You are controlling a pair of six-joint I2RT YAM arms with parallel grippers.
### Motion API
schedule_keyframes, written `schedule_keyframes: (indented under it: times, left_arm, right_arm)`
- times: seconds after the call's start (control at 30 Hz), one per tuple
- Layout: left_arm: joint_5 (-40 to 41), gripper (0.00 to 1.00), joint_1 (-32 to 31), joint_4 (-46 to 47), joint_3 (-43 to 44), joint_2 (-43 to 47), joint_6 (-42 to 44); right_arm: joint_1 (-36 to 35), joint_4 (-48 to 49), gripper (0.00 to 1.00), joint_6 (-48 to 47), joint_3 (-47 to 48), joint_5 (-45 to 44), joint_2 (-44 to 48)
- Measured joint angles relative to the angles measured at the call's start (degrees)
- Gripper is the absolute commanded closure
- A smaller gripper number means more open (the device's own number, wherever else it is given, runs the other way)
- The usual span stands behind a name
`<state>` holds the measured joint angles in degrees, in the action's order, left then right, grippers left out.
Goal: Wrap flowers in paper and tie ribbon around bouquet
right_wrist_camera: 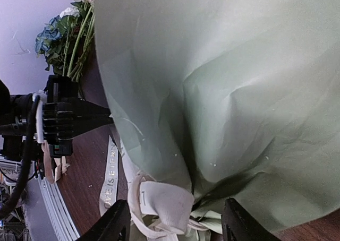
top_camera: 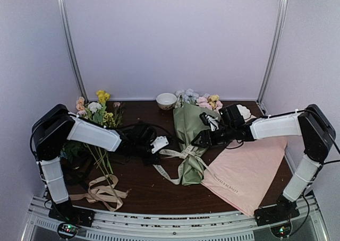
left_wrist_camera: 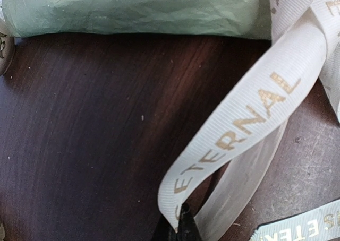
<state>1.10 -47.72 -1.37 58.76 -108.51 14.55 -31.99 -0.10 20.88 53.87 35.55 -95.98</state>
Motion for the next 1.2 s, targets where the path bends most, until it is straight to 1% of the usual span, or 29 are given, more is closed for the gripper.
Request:
schedule_keyframes:
  times: [0.03,0.07,0.1,0.17,0.2,0.23,0.37,0.47,0.6,0.7,0.93,1.07,1.2]
  left_arm:
    - [-0.02,1.00,0.00,0.00,0.00,0.00,-0.02]
    - [-0.04,1.00,0.00,0.00,0.00,0.00,-0.04]
    - [-0.04,1.00,0.00,0.00,0.00,0.00,-0.07]
    - [-0.04,1.00,0.00,0.00,0.00,0.00,-0.09]
    - [-0.02,1.00,0.00,0.00,0.00,0.00,-0.11]
    - [-0.02,1.00,0.00,0.00,0.00,0.00,-0.11]
    - [0.17,1.00,0.00,-0.04,0.00,0.00,-0.13]
    - [0.44,1.00,0.00,-0.24,0.00,0.00,-0.11]
    - [1.11,1.00,0.00,-0.55,0.00,0.00,-0.09]
    - [1.46,1.00,0.00,-0.74,-0.04,0.00,-0.11]
    - [1.88,1.00,0.00,-1.49,-0.07,0.00,-0.98]
    - [1.55,1.00,0.00,-1.25,-0.07,0.00,-2.34]
    - [1.51,1.00,0.17,-1.57,-0.11,0.00,-3.85]
  right_arm:
    - [-0.57,-0.13,0.42,0.22,0.61,-0.02,-1.36]
    - [-0.96,-0.31,0.46,0.31,1.07,-0.02,-2.19]
    - [-1.46,-0.50,0.56,0.42,1.64,-0.02,-3.17]
    - [-2.03,-0.68,0.85,0.00,2.34,-0.04,-4.13]
    - [-2.23,-0.79,0.96,0.07,2.43,-0.04,-4.24]
    - [-2.36,-0.96,1.00,0.44,2.45,-0.17,-4.20]
    - [-2.58,-2.25,1.00,0.42,2.40,-1.77,-3.54]
    - [-1.70,-3.23,1.00,0.76,0.81,-4.02,-0.50]
    - [2.29,-3.04,1.00,3.13,-5.27,-6.29,6.69]
    - [5.60,-2.60,1.00,5.01,-10.16,-7.10,9.38]
    - [13.55,-1.57,1.00,8.02,-20.33,-6.56,9.88]
    - [16.85,-0.35,1.00,8.13,-22.58,-4.31,10.67]
    - [17.59,0.70,1.00,9.29,-22.86,-3.17,10.71]
